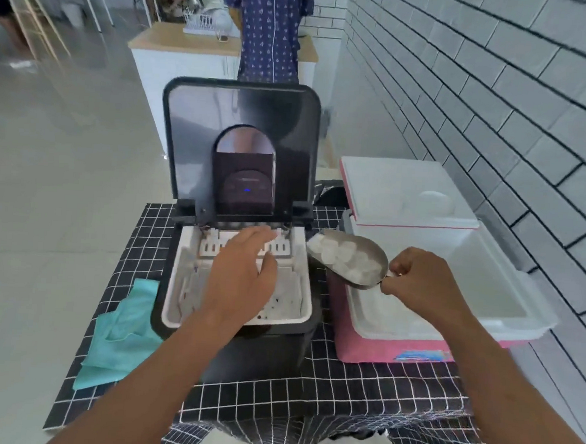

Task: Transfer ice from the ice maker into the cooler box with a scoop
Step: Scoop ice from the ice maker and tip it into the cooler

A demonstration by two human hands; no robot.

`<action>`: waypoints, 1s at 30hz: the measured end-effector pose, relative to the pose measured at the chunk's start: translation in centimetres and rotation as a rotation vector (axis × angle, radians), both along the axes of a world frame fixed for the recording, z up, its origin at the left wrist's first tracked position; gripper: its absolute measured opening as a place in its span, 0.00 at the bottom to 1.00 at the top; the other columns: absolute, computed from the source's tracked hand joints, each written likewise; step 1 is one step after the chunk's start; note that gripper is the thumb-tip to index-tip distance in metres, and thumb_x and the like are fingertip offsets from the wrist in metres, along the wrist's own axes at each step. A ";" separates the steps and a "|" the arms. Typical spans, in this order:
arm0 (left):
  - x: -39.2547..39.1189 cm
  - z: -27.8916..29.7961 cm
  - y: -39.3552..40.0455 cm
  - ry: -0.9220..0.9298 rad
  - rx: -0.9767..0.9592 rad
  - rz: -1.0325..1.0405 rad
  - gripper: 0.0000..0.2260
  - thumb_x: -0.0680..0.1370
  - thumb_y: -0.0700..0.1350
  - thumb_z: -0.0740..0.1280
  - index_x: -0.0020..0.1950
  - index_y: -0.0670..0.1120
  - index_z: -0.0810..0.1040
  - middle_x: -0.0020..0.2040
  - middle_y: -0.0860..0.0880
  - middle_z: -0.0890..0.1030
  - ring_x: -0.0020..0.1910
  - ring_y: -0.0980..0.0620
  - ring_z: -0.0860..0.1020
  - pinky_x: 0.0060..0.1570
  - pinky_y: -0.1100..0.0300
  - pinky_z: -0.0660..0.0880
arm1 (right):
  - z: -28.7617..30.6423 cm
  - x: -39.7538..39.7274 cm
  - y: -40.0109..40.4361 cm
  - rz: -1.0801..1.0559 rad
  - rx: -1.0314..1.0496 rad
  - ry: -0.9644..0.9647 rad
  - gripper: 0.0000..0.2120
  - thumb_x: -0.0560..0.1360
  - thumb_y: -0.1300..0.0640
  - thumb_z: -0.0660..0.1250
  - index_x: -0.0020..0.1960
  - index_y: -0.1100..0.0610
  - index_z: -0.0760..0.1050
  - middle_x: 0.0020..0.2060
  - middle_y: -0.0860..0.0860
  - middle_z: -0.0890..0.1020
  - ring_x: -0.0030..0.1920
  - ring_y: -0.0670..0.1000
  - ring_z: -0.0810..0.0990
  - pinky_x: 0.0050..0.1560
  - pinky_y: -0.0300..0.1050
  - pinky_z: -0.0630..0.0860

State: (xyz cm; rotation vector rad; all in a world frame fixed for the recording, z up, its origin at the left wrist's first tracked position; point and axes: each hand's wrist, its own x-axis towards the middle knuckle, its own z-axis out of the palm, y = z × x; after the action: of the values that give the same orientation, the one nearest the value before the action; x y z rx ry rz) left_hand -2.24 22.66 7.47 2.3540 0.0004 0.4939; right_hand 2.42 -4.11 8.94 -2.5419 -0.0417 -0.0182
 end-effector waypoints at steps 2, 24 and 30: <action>1.0 0.6 -3.0 -0.028 -0.015 -0.066 0.15 0.77 0.39 0.64 0.63 0.47 0.78 0.64 0.52 0.78 0.66 0.54 0.73 0.68 0.61 0.65 | -0.1 0.4 -2.8 -0.046 0.013 0.024 0.10 0.60 0.59 0.74 0.29 0.53 0.72 0.36 0.44 0.78 0.36 0.47 0.76 0.35 0.42 0.70; 7.9 -8.1 -19.7 0.331 0.326 -0.002 0.33 0.74 0.32 0.58 0.77 0.34 0.48 0.79 0.39 0.48 0.78 0.42 0.46 0.77 0.51 0.49 | -8.6 7.2 -19.2 0.023 -0.574 0.198 0.13 0.69 0.57 0.67 0.31 0.55 0.64 0.31 0.51 0.73 0.35 0.58 0.77 0.34 0.42 0.67; 8.0 -8.2 -19.7 0.297 0.360 0.004 0.31 0.74 0.32 0.57 0.77 0.33 0.51 0.78 0.39 0.51 0.78 0.43 0.48 0.76 0.51 0.52 | -9.6 7.4 -18.5 -0.016 -0.569 0.096 0.10 0.67 0.62 0.66 0.32 0.56 0.65 0.33 0.54 0.78 0.30 0.55 0.73 0.29 0.39 0.61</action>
State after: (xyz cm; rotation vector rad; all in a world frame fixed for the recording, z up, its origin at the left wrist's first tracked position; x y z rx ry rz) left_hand 5.76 2.99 -0.74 2.7607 0.0587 0.1490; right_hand 9.87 -22.65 -0.67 -3.1081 0.0143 0.1263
